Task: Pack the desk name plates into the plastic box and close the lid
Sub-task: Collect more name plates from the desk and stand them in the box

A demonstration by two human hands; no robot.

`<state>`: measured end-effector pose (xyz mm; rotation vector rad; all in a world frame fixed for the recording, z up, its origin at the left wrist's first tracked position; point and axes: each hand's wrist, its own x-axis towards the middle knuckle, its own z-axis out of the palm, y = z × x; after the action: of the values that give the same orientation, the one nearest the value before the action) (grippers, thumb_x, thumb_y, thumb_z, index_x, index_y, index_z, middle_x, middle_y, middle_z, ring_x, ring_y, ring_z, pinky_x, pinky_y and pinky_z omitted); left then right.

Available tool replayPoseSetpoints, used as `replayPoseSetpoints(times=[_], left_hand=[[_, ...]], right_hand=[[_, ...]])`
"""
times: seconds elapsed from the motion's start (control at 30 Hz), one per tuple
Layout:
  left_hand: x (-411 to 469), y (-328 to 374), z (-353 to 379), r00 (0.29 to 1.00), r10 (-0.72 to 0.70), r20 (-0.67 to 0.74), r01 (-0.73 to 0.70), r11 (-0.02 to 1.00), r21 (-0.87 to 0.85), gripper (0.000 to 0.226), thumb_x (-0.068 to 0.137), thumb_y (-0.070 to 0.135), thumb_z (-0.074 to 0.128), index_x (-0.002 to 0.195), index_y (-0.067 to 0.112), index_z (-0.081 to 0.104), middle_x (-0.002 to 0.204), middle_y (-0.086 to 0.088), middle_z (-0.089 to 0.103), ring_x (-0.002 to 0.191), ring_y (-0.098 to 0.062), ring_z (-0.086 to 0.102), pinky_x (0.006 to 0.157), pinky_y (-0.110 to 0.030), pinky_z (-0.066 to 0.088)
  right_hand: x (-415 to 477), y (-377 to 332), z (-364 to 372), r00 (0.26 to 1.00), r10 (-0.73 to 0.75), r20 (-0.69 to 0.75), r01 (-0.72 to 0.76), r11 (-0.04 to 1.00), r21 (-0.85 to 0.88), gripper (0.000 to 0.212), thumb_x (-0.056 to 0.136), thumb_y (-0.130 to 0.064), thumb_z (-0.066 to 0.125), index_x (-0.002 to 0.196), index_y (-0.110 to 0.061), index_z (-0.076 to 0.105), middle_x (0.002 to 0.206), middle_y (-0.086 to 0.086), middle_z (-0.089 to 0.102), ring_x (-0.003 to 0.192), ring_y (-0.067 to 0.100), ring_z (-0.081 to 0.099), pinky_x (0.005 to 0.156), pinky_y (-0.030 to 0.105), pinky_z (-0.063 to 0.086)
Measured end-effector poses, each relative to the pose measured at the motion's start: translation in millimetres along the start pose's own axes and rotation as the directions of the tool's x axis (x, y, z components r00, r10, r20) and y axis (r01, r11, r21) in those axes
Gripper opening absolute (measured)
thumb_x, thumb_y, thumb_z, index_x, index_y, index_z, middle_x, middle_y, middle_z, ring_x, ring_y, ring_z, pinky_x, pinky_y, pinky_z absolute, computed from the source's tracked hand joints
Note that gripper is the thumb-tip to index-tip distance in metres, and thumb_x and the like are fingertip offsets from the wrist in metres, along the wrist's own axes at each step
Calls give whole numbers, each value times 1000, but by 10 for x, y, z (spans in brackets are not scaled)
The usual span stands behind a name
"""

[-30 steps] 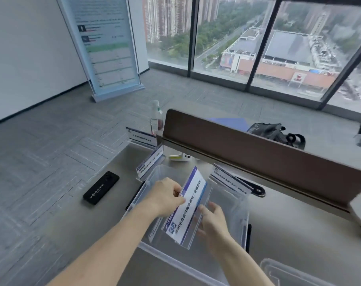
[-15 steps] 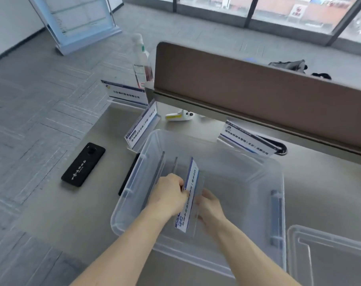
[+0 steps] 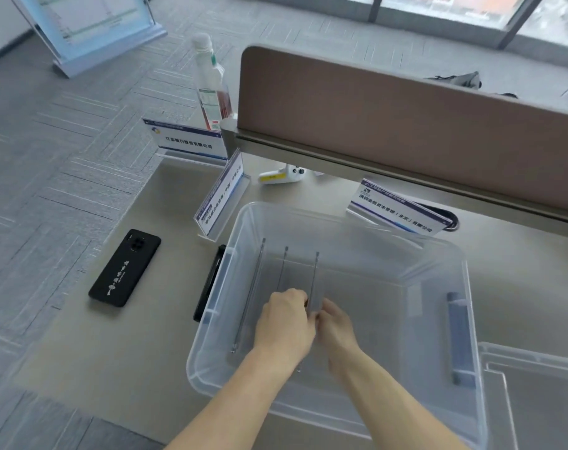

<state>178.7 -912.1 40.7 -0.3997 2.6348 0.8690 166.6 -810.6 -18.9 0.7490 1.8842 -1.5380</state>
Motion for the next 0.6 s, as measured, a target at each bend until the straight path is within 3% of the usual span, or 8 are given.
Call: replayPoseSetpoints(times=[0.1, 0.13, 0.2, 0.23, 0.3, 0.4, 0.5, 0.6], left_hand=[[-17, -23, -31, 1000, -4, -2, 4, 1000, 21, 34, 95, 35, 62, 68, 18, 51, 69, -3, 61, 78, -32, 68, 60, -34, 46], [-20, -27, -31, 1000, -7, 0, 7, 1000, 13, 34, 97, 34, 60, 69, 18, 51, 68, -2, 59, 78, -31, 69, 60, -33, 43], [-22, -22, -36, 1000, -15, 10, 14, 1000, 21, 29, 100, 33, 56, 77, 15, 59, 76, -6, 66, 80, -30, 70, 60, -33, 46], [-25, -17, -46, 1000, -21, 10, 20, 999, 33, 28, 101, 32, 54, 83, 12, 63, 81, -8, 69, 81, -29, 71, 60, -33, 47], [-16, -28, -55, 1000, -27, 0, 27, 998, 49, 27, 102, 31, 53, 88, 11, 65, 86, -9, 71, 83, -29, 71, 61, -35, 51], [-5, -46, -57, 1000, -31, -2, 31, 997, 77, 24, 101, 27, 53, 90, 11, 66, 88, -10, 72, 85, -30, 72, 67, -39, 59], [-5, -58, -56, 1000, -18, -5, 19, 994, 105, 22, 101, 25, 52, 92, 10, 67, 90, -10, 72, 86, -30, 73, 72, -40, 61], [-20, -37, -57, 1000, -8, -2, 8, 988, 154, 20, 102, 21, 50, 97, 10, 66, 94, -11, 72, 90, -30, 72, 73, -38, 59]], right_hand=[[7, -9, 46, 999, 44, 9, -44, 999, 6, 51, 100, 0, 40, 150, -11, 42, 142, 10, 56, 123, 26, 57, 103, 34, 46], [18, -9, 65, 998, 53, 23, -53, 999, 3, 54, 100, -4, 42, 153, -11, 37, 147, 10, 51, 131, 27, 52, 109, 37, 43], [49, 10, 117, 997, 63, 55, -63, 998, 2, 40, 92, -18, 49, 131, -23, 56, 129, 6, 55, 119, 19, 58, 95, 32, 49], [55, 18, 151, 994, 78, 73, -78, 997, 6, 25, 86, -24, 49, 108, -29, 58, 116, 3, 52, 105, 14, 58, 79, 25, 48], [103, 46, 192, 992, 95, 87, -96, 995, 13, 15, 90, -20, 47, 102, -28, 50, 113, 0, 45, 102, 14, 54, 65, 17, 38], [161, 87, 215, 992, 81, 93, -83, 996, 19, 28, 98, -9, 42, 87, -34, 42, 108, 0, 46, 96, 15, 51, 62, 16, 38], [175, 125, 242, 992, 77, 98, -81, 996, 37, 24, 99, -11, 43, 92, -34, 46, 117, 3, 44, 107, 17, 50, 70, 20, 40], [225, 175, 260, 994, 77, 82, -80, 996, 36, 29, 95, -13, 45, 81, -35, 33, 103, -6, 41, 96, 13, 43, 67, 17, 31]])
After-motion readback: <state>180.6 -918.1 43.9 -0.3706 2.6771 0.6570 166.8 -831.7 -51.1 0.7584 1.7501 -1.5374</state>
